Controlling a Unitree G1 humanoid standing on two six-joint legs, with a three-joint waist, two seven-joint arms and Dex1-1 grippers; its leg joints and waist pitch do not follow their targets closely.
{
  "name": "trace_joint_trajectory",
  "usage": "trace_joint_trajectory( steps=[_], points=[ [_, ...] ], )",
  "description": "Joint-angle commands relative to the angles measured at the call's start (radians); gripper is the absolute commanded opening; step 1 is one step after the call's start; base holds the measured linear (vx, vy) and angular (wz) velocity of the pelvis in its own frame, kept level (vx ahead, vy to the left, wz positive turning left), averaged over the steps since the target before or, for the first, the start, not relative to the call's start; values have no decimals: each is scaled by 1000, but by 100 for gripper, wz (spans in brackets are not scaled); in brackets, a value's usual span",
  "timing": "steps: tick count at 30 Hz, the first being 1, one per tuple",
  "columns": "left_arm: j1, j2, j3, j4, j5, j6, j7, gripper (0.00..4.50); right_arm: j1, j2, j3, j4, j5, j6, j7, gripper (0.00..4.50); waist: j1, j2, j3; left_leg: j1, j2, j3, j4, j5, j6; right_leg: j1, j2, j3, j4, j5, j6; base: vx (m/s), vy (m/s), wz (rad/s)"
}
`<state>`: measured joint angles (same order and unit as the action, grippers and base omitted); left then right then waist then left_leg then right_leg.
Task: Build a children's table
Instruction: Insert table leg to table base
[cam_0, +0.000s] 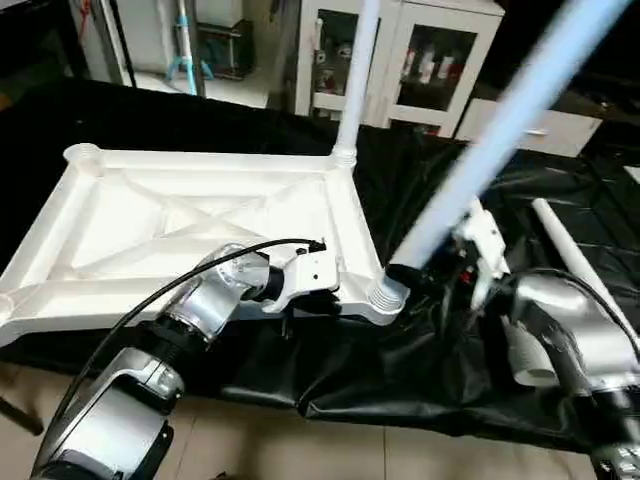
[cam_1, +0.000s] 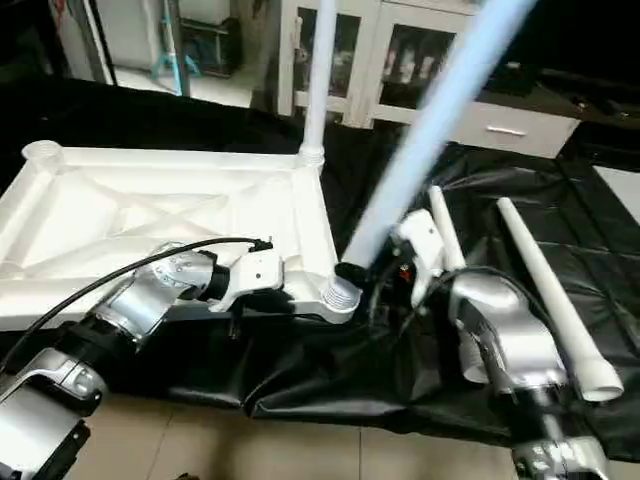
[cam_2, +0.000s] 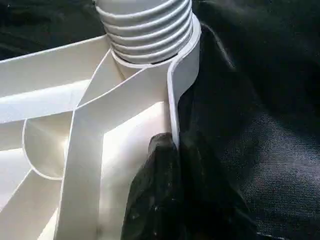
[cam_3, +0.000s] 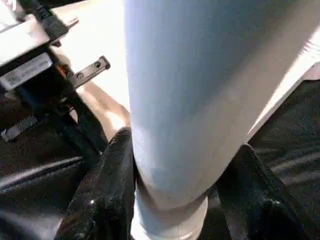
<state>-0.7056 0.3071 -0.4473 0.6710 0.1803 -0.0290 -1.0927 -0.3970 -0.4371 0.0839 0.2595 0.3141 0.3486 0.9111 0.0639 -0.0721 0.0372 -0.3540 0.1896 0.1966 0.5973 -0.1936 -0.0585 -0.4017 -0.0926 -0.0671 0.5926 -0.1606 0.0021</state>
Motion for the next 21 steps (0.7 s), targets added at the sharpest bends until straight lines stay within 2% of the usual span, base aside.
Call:
trace_joint_trajectory(
  steps=[1, 2, 5, 7, 10, 14, 15, 17, 21],
  points=[
    [13, -7, -26, -31, 24, -9, -8, 0, 14, 5, 56, 122, -83, 52, -38, 184, -10, 7, -41, 13, 46, -34, -89, -416, -27, 16, -64, 36, -101, -541, -113, 0, 0, 0],
    [13, -7, -26, -31, 24, -9, -8, 0, 14, 5, 56, 122, -83, 52, -38, 184, -14, 7, -39, 15, 47, -36, -90, -432, -29, 13, -64, 36, -103, -553, -109, 0, 0, 0],
    [18, -6, -28, -38, 23, -6, -8, 0, 10, 5, 110, 162, -124, 47, -26, 184, -20, 9, -37, 15, 47, -41, -93, -470, -36, 14, -63, 31, -109, -591, -91, 0, 0, 0],
    [19, -4, -28, -40, 23, -6, -9, 0, 15, 6, 121, 164, -126, 49, -24, 183, -25, 10, -38, 21, 48, -44, -94, -500, -40, 11, -64, 28, -114, -604, -86, 0, 0, 0],
    [20, -1, -27, -38, 23, -8, -8, 0, 21, 10, 119, 168, -123, 52, -21, 183, -34, 12, -37, 26, 48, -48, -96, -547, -46, 7, -61, 24, -120, -594, -87, 0, 0, 0],
    [22, 3, -26, -39, 23, -8, -6, 0, 29, 15, 109, 182, -116, 48, -27, 183, -36, 11, -40, 23, 48, -46, -98, -541, -43, 9, -63, 28, -116, -558, -100, 0, 0, 0],
    [23, 4, -26, -40, 23, -8, -7, 0, 37, 19, 98, 182, -108, 49, -32, 183, -36, 17, -39, 24, 48, -46, -100, -552, -46, 7, -61, 30, -117, -550, -103, 0, 0, 0],
    [23, 5, -27, -39, 24, -8, -9, 0, 56, 25, 85, 184, -101, 43, -44, 183, -37, 15, -38, 26, 47, -47, -99, -573, -48, 5, -61, 27, -119, -566, -97, 0, 0, 0],
    [15, 2, -24, -27, 25, -12, -7, 0, 101, 26, 100, 176, -112, 31, -47, 183, -37, 16, -36, 28, 47, -50, -100, -593, -47, 2, -61, 25, -125, -599, -82, 0, 0, 0]
  ],
)
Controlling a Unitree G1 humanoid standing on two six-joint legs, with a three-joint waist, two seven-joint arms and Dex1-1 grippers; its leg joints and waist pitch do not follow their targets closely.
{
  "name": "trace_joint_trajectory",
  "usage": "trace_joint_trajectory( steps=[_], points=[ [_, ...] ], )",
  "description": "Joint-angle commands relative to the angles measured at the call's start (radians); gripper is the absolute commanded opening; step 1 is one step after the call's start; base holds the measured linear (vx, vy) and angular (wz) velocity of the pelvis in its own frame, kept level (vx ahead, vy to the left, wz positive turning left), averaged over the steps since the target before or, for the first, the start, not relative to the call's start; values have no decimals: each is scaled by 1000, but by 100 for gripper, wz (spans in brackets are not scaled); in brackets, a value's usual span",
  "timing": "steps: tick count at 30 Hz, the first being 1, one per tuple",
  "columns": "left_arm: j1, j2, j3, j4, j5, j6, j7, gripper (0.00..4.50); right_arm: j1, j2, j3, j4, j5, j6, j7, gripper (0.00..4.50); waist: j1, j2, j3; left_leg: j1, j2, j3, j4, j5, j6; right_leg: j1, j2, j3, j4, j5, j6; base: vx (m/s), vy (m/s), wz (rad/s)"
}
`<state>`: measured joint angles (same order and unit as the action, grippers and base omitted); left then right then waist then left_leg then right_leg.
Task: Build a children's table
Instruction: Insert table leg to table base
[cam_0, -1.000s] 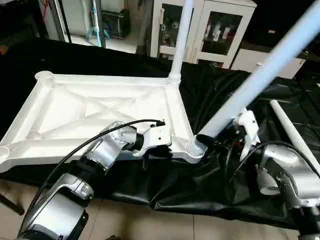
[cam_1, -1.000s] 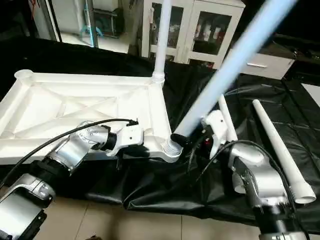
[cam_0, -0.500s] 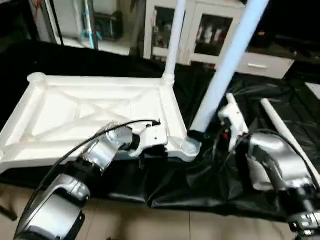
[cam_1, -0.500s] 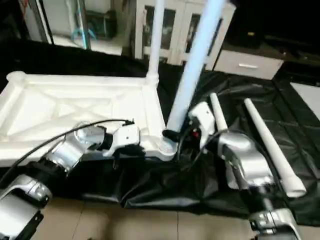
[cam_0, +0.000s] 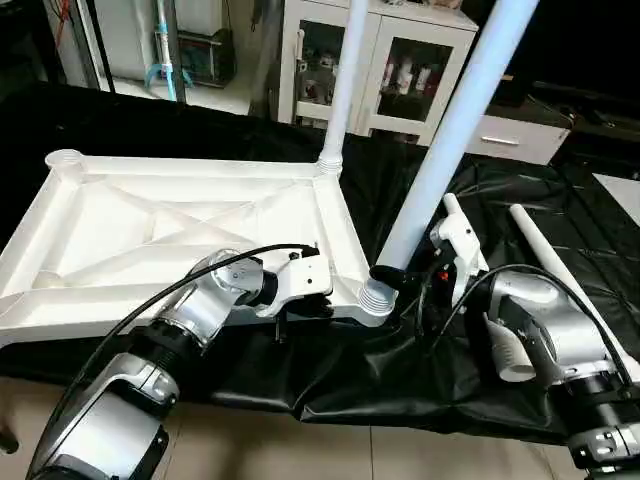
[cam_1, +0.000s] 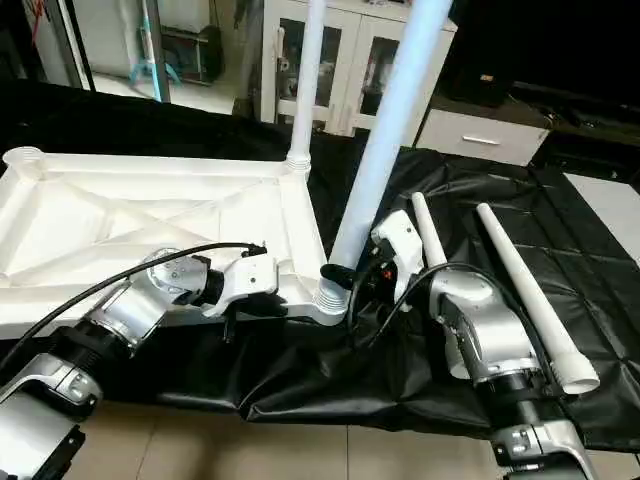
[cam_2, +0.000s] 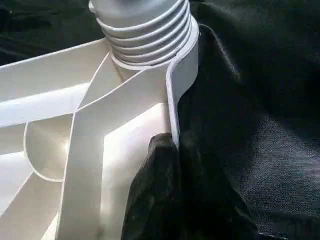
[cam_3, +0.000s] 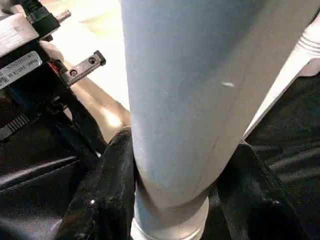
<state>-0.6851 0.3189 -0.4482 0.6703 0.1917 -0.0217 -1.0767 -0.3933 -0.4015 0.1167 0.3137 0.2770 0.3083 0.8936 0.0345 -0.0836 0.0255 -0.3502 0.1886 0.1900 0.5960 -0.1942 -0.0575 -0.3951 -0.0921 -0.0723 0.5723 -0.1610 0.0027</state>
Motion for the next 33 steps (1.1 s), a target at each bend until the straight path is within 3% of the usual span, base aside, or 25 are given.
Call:
trace_joint_trajectory(
  steps=[1, 5, 10, 11, 12, 15, 16, 17, 18, 19, 20, 21, 22, 23, 24, 25, 26, 27, 28, 29, 30, 32, 33],
  points=[
    [-8, -11, -23, -24, 14, -20, -22, 0, 103, -8, 65, 119, -73, 72, -32, 183, -8, 27, -25, 25, 48, -43, -99, -595, -48, -5, -61, 30, -106, -601, -80, 0, 0, 0],
    [-15, -14, -22, -14, 13, -22, -22, 0, 118, 11, 41, 115, -65, 68, -59, 183, -9, 40, -25, 29, 48, -47, -102, -619, -52, -6, -60, 28, -109, -596, -81, 0, 0, 0],
    [-14, -14, -22, -5, 14, -18, -21, 0, 92, 38, 6, 138, -64, 59, -125, 183, -17, 44, -23, 28, 50, -56, -108, -651, -59, 2, -65, 17, -115, -593, -85, 0, 0, 0],
    [-15, -18, -20, 4, 15, -10, -12, 0, 81, 45, -3, 155, -71, 53, -157, 183, -15, 57, -22, 28, 50, -59, -109, -658, -63, 3, -65, 16, -115, -595, -84, 0, 0, 0],
    [-15, -21, -18, 12, 17, -3, -4, 0, 73, 50, -10, 169, -77, 48, -181, 183, -22, 50, -22, 29, 49, -60, -109, -670, -65, 2, -64, 10, -119, -609, -78, 0, 0, 0],
    [-12, -72, 2, 28, 13, 71, 71, 0, 12, 108, -66, 279, -109, 10, -366, 183, -41, 55, -17, 33, 45, -69, -104, -705, -69, 1, -65, -12, -132, -683, -51, -18, 2, -3],
    [-17, -126, 15, 8, -1, 132, 115, 0, -38, 146, -92, 349, -127, -11, -486, 183, -55, 49, -15, 34, 45, -73, -103, -717, -66, 5, -67, -26, -140, -698, -43, 0, 0, 0],
    [-20, -142, 18, 2, -4, 148, 126, 0, -52, 156, -98, 367, -130, -16, -515, 183, -62, 53, -15, 29, 47, -79, -107, -724, -72, 13, -68, -34, -137, -694, -41, -56, 24, -12],
    [-32, -183, 25, -11, -12, 186, 157, 0, -88, 179, -108, 409, -138, -28, -578, 183, -78, 64, -6, 25, 56, -91, -126, -801, -83, 25, -57, -63, -141, -675, -31, -55, 39, -10],
    [-49, -208, 24, -10, -5, 204, 183, 0, -122, 196, -119, 443, -140, -40, -637, 183, -74, 76, -6, 0, 78, -95, -163, -873, -102, 66, -47, -54, -70, -511, -64, -55, 39, -10],
    [-59, -221, 22, -9, 0, 213, 198, 0, -141, 206, -127, 463, -141, -47, -672, 183, -46, 87, -2, -23, 98, -72, -218, -917, -108, 81, -29, -36, 21, -289, -111, -87, 14, 7],
    [-71, -236, 23, -7, 5, 227, 214, 0, -163, 219, -136, 484, -135, -50, -696, 183, -38, 74, -6, -3, 92, -48, -217, -899, -97, 63, -23, -29, 21, -264, -118, -8, -54, 36],
    [-85, -252, 23, -6, 7, 240, 227, 0, -186, 230, -141, 507, -135, -53, -728, 183, -21, 34, -9, 83, 28, -9, -114, -758, -78, -36, -49, -5, -105, -543, -99, -8, -54, 36],
    [-100, -272, 30, -7, 4, 258, 246, 0, -217, 242, -144, 539, -134, -64, -762, 183, -20, 21, -1, 128, -8, -3, -24, -637, -51, -89, -76, -21, -172, -748, -63, 48, -95, 30],
    [-100, -272, 30, -7, 4, 258, 246, 0, -217, 242, -144, 539, -134, -64, -762, 183, -20, 4, 3, 93, -15, -24, 27, -383, 2, -45, -140, -9, -207, -1018, -4, 50, -28, -23],
    [-121, -301, 40, -11, -1, 284, 271, 0, -267, 262, -140, 591, -140, -89, -821, 183, -6, 25, -13, 6, 13, -46, -42, -259, 5, 53, -140, -16, -153, -947, 26, 50, -28, -23],
    [-133, -317, 46, -11, -3, 296, 289, 0, -300, 275, -134, 624, -146, -112, -852, 183, -13, 49, -15, -6, 41, -63, -82, -345, -33, 51, -97, -49, -128, -783, 25, 55, 32, -38],
    [-137, -323, 48, -11, -4, 300, 295, 0, -312, 281, -132, 635, -148, -120, -863, 183, -16, 64, -20, 6, 54, -69, -89, -407, -51, 48, -90, -52, -119, -681, 6, 0, 0, 0],
    [-140, -327, 49, -15, 4, 309, 302, 0, -335, 293, -135, 663, -150, -143, -889, 183, -23, 71, -20, 3, 63, -75, -104, -456, -70, 50, -84, -46, -101, -481, -49, 0, 0, 0],
    [-139, -325, 47, -15, 14, 314, 310, 0, -352, 304, -139, 682, -151, -163, -905, 183, -24, 68, -17, 2, 61, -70, -108, -481, -77, 45, -82, -39, -95, -394, -92, 0, 0, 0],
    [-136, -321, 46, -15, 22, 320, 316, 0, -366, 313, -146, 701, -154, -177, -917, 183, -25, 65, -15, 5, 57, -67, -108, -494, -80, 40, -84, -37, -95, -394, -107, 0, 0, 0],
    [-130, -295, 38, -4, 41, 306, 323, 0, -381, 323, -156, 713, -160, -199, -917, 183, -31, 57, -11, 14, 45, -59, -99, -504, -60, 31, -90, -31, -108, -483, -117, 0, 0, 0],
    [-129, -288, 36, -2, 45, 302, 324, 0, -384, 325, -159, 713, -160, -205, -913, 183, -32, 58, -12, 10, 46, -59, -99, -489, -54, 34, -93, -29, -108, -488, -119, 0, 0, 0]
  ],
)
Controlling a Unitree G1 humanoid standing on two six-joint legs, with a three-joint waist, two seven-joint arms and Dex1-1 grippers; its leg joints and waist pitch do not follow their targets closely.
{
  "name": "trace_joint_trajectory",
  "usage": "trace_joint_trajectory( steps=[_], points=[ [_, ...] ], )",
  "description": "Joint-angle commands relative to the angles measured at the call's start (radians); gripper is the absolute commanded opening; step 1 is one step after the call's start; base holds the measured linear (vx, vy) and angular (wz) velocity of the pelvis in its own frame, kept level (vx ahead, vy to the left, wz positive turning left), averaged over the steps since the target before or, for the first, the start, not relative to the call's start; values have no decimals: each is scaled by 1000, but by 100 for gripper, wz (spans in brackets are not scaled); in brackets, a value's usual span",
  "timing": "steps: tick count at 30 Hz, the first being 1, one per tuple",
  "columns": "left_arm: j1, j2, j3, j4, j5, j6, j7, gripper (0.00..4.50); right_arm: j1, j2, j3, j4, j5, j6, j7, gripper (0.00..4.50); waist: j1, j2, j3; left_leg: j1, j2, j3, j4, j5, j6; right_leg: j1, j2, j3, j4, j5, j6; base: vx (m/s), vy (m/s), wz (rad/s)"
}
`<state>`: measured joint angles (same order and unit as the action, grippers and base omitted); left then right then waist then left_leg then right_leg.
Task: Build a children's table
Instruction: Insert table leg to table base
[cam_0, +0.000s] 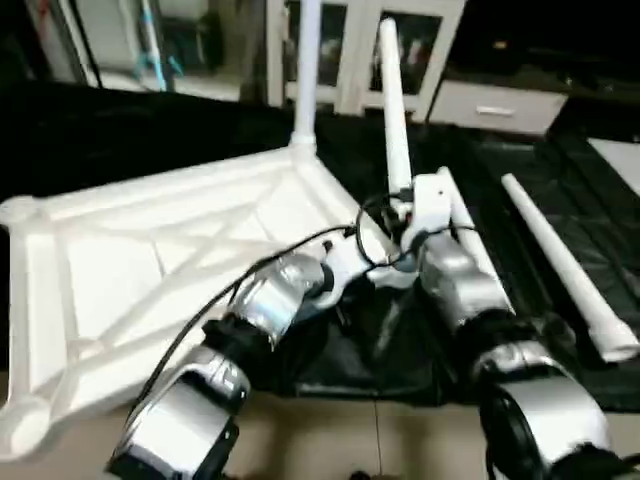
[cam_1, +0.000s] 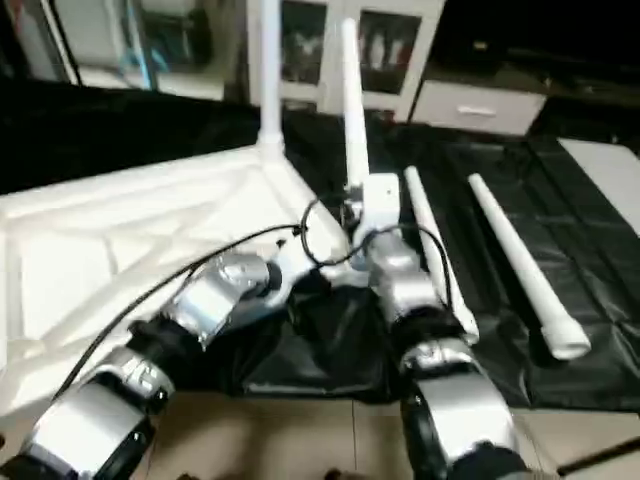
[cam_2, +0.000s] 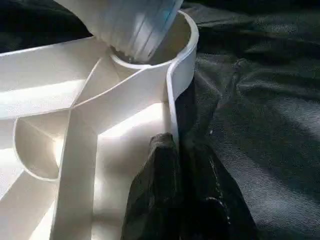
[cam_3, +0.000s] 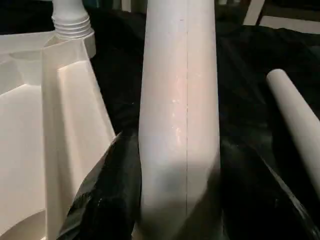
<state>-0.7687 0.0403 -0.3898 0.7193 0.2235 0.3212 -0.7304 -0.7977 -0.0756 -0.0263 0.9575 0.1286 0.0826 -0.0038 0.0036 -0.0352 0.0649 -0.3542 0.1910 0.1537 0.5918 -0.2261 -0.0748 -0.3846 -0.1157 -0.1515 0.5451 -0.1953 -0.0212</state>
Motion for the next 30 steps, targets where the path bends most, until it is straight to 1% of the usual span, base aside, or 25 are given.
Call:
trace_joint_trajectory(
  steps=[1, 2, 3, 5, 6, 7, 8, 9, 10, 11, 12, 13, 14, 15, 16, 17, 18, 21, 22, 23, 25, 26, 28, 29, 30],
  points=[
    [-42, 13, -26, -42, 20, -66, -19, 0, 16, 4, -29, 57, 4, -4, 4, 183, -2, 12, -51, 6, 46, -23, -97, -426, -32, 29, -69, 54, -76, -439, -100, 0, 0, 0],
    [-39, 36, -33, -35, 27, -99, -23, 0, 10, 8, -44, 41, 26, -28, 27, 183, -1, 16, -54, 5, 47, -22, -99, -409, -32, 28, -67, 57, -73, -407, -106, 0, 0, 0],
    [-38, 48, -37, -31, 30, -117, -26, 0, 8, 9, -52, 29, 39, -39, 42, 183, 0, 15, -56, 6, 48, -21, -99, -400, -30, 29, -68, 59, -70, -386, -112, 0, 0, 0],
    [-24, 108, -61, -14, 53, -233, -64, 0, 2, 6, -87, -57, 96, -71, 106, 183, 6, 13, -65, -4, 49, -12, -97, -278, -4, 38, -66, 69, -51, -252, -153, 0, 0, 0],
    [-21, 119, -65, -12, 57, -253, -73, 0, 2, 5, -93, -75, 106, -74, 117, 183, 8, 13, -71, -3, 51, -9, -94, -248, 4, 39, -66, 71, -44, -220, -162, 0, 0, 0],
    [-17, 135, -71, -6, 61, -289, -82, 0, 0, 1, -101, -101, 122, -80, 134, 183, 9, 11, -78, -3, 51, -1, -91, -195, 21, 35, -59, 74, -31, -156, -186, 0, 0, 0],
    [-17, 135, -71, -6, 61, -289, -82, 0, 0, 1, -101, -101, 122, -80, 134, 183, 6, 4, -74, -6, 46, 10, -89, -217, 34, 22, -50, 81, -31, -166, -201, 0, 0, 0],
    [-17, 164, -80, 15, 74, -339, -91, 0, 6, -9, -116, -160, 148, -80, 158, 183, 12, 17, -73, 0, 43, 12, -86, -234, 31, 15, -49, 85, -31, -179, -208, 71, -43, 7],
    [-24, 209, -96, 59, 93, -441, -107, 0, 23, -31, -137, -262, 184, -71, 200, 183, 14, 13, -80, 4, 41, 18, -81, -214, 42, 14, -45, 90, -27, -130, -222, 71, -43, 7],
    [-28, 225, -93, 78, 93, -457, -114, 0, 36, -43, -143, -312, 199, -61, 222, 183, 24, 23, -89, -1, 39, 20, -75, -120, 65, 25, -42, 93, -5, -7, -237, 81, -35, 3],
    [-34, 236, -93, 92, 93, -470, -115, 0, 45, -51, -147, -344, 210, -53, 240, 183, 27, 19, -90, -4, 37, 22, -71, -57, 82, 28, -39, 94, 4, 68, -244, 72, -28, -2],
    [-39, 249, -96, 103, 97, -483, -116, 0, 56, -59, -148, -378, 220, -41, 258, 183, 35, 15, -90, -1, 33, 26, -64, 26, 113, 25, -35, 97, 18, 185, -269, 72, -28, -2],
    [-40, 259, -94, 109, 94, -482, -126, 0, 71, -69, -147, -420, 231, -28, 274, 183, 38, 20, -92, -2, 28, 26, -58, 65, 140, 27, -34, 98, 25, 233, -285, 58, -22, -1],
    [-41, 263, -93, 112, 93, -483, -130, 0, 77, -72, -147, -436, 236, -22, 280, 183, 37, 15, -92, -4, 25, 29, -56, 73, 154, 30, -33, 100, 25, 245, -288, 0, 0, 0],
    [-41, 270, -91, 116, 89, -489, -138, 0, 91, -78, -147, -472, 247, -8, 294, 183, 40, 18, -91, -6, 27, 29, -57, 66, 168, 32, -36, 100, 23, 233, -294, 0, 0, 0],
    [-36, 279, -83, 118, 81, -491, -147, 0, 134, -101, -142, -572, 280, 39, 340, 183, 40, 18, -88, -7, 30, 28, -60, 37, 166, 35, -38, 100, 19, 189, -292, 0, 0, 0],
    [-33, 278, -79, 116, 77, -493, -144, 0, 146, -106, -140, -597, 288, 52, 349, 183, 41, 16, -87, -7, 32, 28, -61, 19, 163, 38, -39, 100, 17, 162, -289, 0, 0, 0],
    [-22, 266, -50, 113, 49, -485, -137, 30, 201, -129, -131, -704, 318, 103, 381, 183, 39, 18, -80, -6, 36, 29, -70, -85, 111, 35, -37, 102, 0, -7, -259, 0, 0, 0],
    [-14, 256, -28, 100, 16, -461, -157, 59, 225, -138, -128, -745, 327, 116, 389, 183, 38, 18, -78, -5, 37, 29, -72, -136, 80, 31, -37, 103, -7, -83, -243, 0, 0, 0],
    [-10, 252, -18, 91, 1, -451, -163, 59, 235, -142, -128, -760, 332, 123, 392, 183, 41, 17, -76, -1, 36, 31, -73, -160, 60, 28, -37, 105, -13, -134, -230, 0, 0, 0],
    [12, 249, 17, 39, -62, -430, -200, 88, 277, -155, -129, -822, 351, 151, 402, 183, 42, 18, -76, -2, 36, 31, -74, -172, 44, 23, -35, 107, -15, -163, -217, 0, 0, 0],
    [25, 259, 41, -7, -104, -417, -223, 88, 303, -160, -127, -859, 363, 168, 409, 183, 46, 23, -76, 2, 37, 31, -74, -176, 38, 23, -36, 108, -15, -157, -217, 0, 0, 0],
    [32, 266, 58, -35, -130, -409, -237, 111, 319, -164, -126, -886, 369, 184, 412, 183, 49, 21, -78, 1, 36, 33, -74, -168, 40, 21, -32, 109, -10, -129, -223, 0, 0, 0],
    [33, 272, 89, -64, -170, -392, -247, 111, 329, -166, -121, -907, 376, 195, 421, 183, 50, 23, -79, 3, 36, 33, -73, -166, 40, 18, -31, 108, -9, -121, -224, 0, 0, 0],
    [33, 272, 89, -64, -170, -392, -247, 122, 329, -166, -121, -907, 376, 195, 421, 183, 51, 26, -78, 2, 36, 33, -73, -162, 37, 19, -30, 108, -8, -107, -229, 0, 0, 0]
  ],
)
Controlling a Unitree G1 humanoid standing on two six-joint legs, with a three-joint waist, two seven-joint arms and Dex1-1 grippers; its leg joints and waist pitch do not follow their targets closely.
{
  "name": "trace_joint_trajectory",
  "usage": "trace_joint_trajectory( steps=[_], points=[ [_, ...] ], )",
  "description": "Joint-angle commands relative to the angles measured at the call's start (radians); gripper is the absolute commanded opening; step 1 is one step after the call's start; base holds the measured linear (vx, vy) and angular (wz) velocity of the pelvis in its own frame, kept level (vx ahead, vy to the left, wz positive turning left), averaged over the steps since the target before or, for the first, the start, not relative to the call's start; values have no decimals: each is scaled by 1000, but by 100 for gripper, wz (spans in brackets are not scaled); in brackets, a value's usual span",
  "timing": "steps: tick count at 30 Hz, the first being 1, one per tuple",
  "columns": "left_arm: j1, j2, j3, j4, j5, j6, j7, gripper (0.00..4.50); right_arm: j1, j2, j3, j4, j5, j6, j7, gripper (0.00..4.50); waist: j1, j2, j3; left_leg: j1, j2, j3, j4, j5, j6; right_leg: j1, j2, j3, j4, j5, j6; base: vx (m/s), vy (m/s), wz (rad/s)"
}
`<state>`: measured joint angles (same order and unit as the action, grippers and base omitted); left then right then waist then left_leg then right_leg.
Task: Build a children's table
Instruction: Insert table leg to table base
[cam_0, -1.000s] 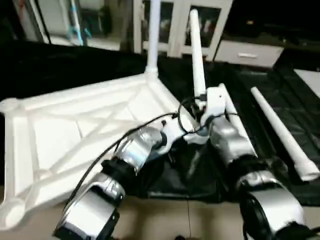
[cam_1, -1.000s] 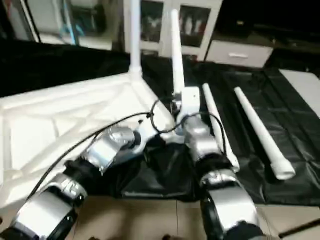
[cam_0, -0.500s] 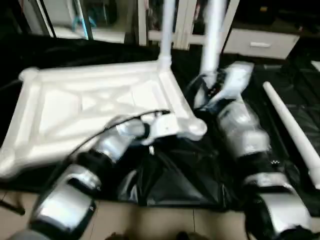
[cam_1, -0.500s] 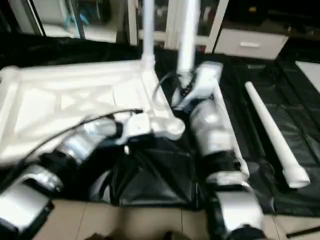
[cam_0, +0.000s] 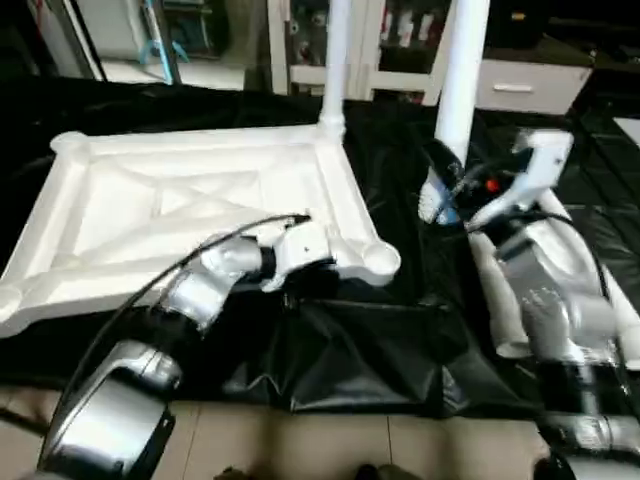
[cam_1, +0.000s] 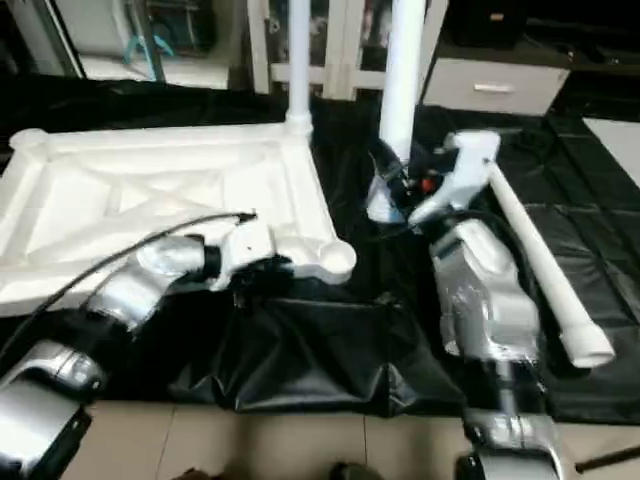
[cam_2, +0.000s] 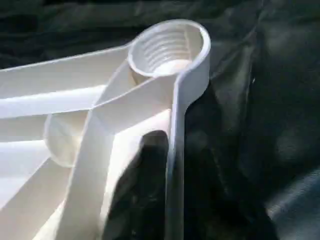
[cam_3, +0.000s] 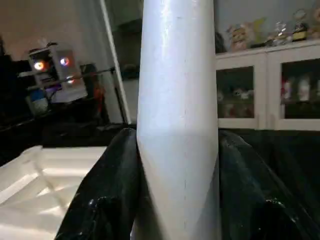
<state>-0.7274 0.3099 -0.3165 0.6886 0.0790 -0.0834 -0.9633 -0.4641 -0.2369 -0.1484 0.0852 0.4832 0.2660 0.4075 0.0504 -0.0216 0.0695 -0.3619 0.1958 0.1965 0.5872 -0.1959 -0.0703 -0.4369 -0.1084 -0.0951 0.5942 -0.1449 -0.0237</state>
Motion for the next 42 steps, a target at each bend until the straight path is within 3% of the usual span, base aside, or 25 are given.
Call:
trace_joint_trajectory(
  steps=[1, 5, 6, 8, 9, 10, 11, 12, 15, 16, 20, 26, 30, 32, 34, 39, 42],
  points=[
    [-19, 3, 106, -86, -128, 63, -22, 133, 11, -9, 9, -75, 36, 37, 27, 183, 6, 12, -83, 8, 30, -10, -68, -194, 28, 74, -38, 51, -55, -154, -230, 0, 0, 0],
    [-84, -17, 279, -139, -322, 198, -15, 156, 23, -23, 39, -126, 52, 79, 71, 183, 15, 9, -85, 9, 26, -8, -63, -163, 36, 74, -37, 49, -46, -116, -251, 0, 0, 0],
    [-123, -28, 335, -133, -376, 239, 17, 156, 23, -27, 57, -137, 53, 90, 88, 183, 14, -2, -83, 6, 26, -7, -63, -161, 42, 74, -37, 49, -49, -124, -247, 0, 0, 0],
    [-168, -47, 390, -131, -442, 310, 61, 182, 22, -28, 81, -145, 46, 97, 101, 183, 20, 2, -81, 7, 25, -8, -61, -161, 38, 75, -39, 48, -49, -162, -239, 0, 0, 0],
    [-202, -77, 432, -148, -524, 380, 85, 187, 18, -25, 103, -143, 34, 96, 114, 183, 20, -7, -82, 6, 26, -7, -60, -157, 36, 76, -40, 49, -47, -160, -237, 0, 0, 0],
    [-223, -107, 463, -176, -604, 442, 95, 192, 13, -21, 120, -137, 24, 94, 123, 183, 26, -8, -83, 5, 25, -7, -58, -136, 40, 78, -44, 49, -41, -151, -243, 0, 0, 0],
    [-236, -130, 483, -199, -664, 483, 98, 198, 9, -18, 131, -132, 18, 93, 129, 183, 26, -15, -82, 4, 26, -6, -58, -130, 43, 76, -44, 50, -45, -152, -246, 0, 0, 0],
    [-240, -143, 492, -218, -706, 516, 92, 198, 6, -16, 137, -128, 14, 92, 133, 183, 33, -14, -83, 4, 27, -6, -55, -113, 45, 76, -45, 49, -40, -143, -256, 0, 0, 0],
    [-238, -171, 499, -265, -776, 578, 87, 229, -3, -10, 150, -123, 5, 91, 137, 183, 43, -24, -83, 1, 23, -3, -53, -87, 71, 76, -39, 49, -41, -130, -239, 0, 0, 0],
    [-236, -193, 506, -297, -825, 626, 80, 229, -15, -3, 161, -118, -3, 90, 140, 183, 45, -23, -83, 0, 22, -4, -52, -78, 77, 76, -38, 49, -42, -135, -229, 0, 0, 0],
    [-238, -213, 508, -299, -801, 651, 102, 257, -29, -1, 174, -110, -15, 86, 149, 183, 43, -17, -82, 1, 23, -7, -52, -88, 62, 77, -38, 48, -47, -163, -208, 0, 0, 0],
    [-224, -216, 461, -317, -728, 640, 209, 307, -43, -3, 202, -99, -40, 73, 159, 183, 46, -24, -86, -3, 22, -9, -48, -69, 62, 81, -37, 47, -45, -156, -187, 0, 0, 0],
    [-214, -205, 434, -323, -684, 620, 231, 316, -40, -4, 222, -101, -71, 61, 156, 183, 47, -25, -87, -3, 22, -10, -48, -54, 62, 81, -37, 48, -42, -145, -180, 0, 0, 0],
    [-215, -197, 415, -309, -620, 580, 262, 316, -42, -7, 229, -101, -93, 55, 150, 183, 44, -26, -87, -4, 20, -10, -46, -53, 65, 82, -36, 48, -41, -146, -173, 0, 0, 0],
    [-224, -194, 412, -291, -578, 549, 300, 316, -47, -11, 225, -94, -108, 50, 147, 183, 42, -18, -86, -2, 21, -10, -47, -68, 60, 79, -35, 48, -47, -165, -165, 0, 0, 0],
    [-249, -200, 440, -248, -581, 540, 354, 316, -45, -23, 214, -100, -124, 50, 143, 183, 44, -16, -89, -1, 20, -12, -46, -76, 46, 80, -33, 47, -42, -142, -177, 0, 0, 0],
    [-250, -209, 476, -266, -646, 577, 328, 299, -37, -23, 207, -102, -125, 51, 138, 183, 45, -15, -91, -2, 20, -12, -45, -74, 50, 82, -35, 47, -39, -120, -196, 0, 0, 0]
  ],
)
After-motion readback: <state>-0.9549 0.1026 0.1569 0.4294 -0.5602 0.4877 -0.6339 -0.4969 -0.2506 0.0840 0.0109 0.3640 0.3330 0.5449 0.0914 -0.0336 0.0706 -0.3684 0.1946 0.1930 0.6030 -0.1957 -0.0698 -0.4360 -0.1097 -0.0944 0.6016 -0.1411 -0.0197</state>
